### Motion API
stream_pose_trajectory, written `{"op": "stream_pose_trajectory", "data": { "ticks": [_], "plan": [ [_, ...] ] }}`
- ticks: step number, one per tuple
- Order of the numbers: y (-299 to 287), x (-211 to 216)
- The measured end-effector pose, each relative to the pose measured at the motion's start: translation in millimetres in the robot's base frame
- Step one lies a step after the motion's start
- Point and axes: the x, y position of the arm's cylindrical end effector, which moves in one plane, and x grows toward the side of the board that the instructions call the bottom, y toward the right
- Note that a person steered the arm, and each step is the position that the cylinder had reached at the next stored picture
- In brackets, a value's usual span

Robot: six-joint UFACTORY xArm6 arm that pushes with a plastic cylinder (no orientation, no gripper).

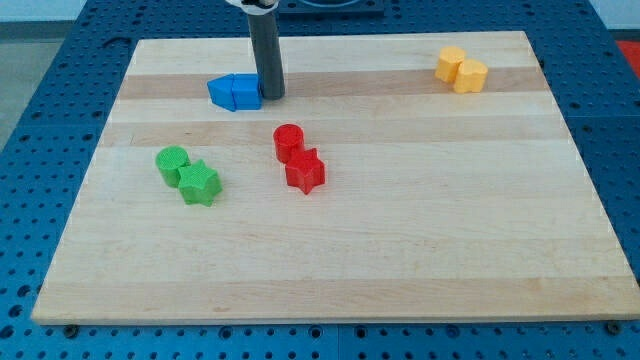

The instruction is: Place red blocks right diagonally towards green blocks

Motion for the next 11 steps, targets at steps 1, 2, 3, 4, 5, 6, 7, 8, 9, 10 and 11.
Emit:
{"op": "stream_pose_trajectory", "data": {
  "ticks": [1, 2, 3, 4, 5, 6, 7, 8, 9, 10, 11],
  "plan": [
    [50, 12],
    [93, 40],
    [104, 76],
    [105, 128],
    [90, 169],
    [60, 174],
    [39, 160],
    [30, 134],
    [30, 117],
    [26, 122],
    [-3, 144]
  ]
}}
